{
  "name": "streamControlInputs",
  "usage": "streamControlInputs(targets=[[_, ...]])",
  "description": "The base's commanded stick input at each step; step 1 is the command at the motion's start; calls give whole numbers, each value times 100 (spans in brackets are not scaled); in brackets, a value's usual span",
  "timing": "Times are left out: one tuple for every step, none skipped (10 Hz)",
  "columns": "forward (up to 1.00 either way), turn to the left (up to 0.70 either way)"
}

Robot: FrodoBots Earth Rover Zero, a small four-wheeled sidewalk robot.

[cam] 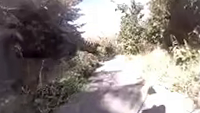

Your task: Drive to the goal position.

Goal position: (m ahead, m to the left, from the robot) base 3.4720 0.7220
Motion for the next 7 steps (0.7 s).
streamControlInputs(targets=[[100,-14],[100,-40],[100,-40],[100,0],[100,0],[100,0],[100,0]])
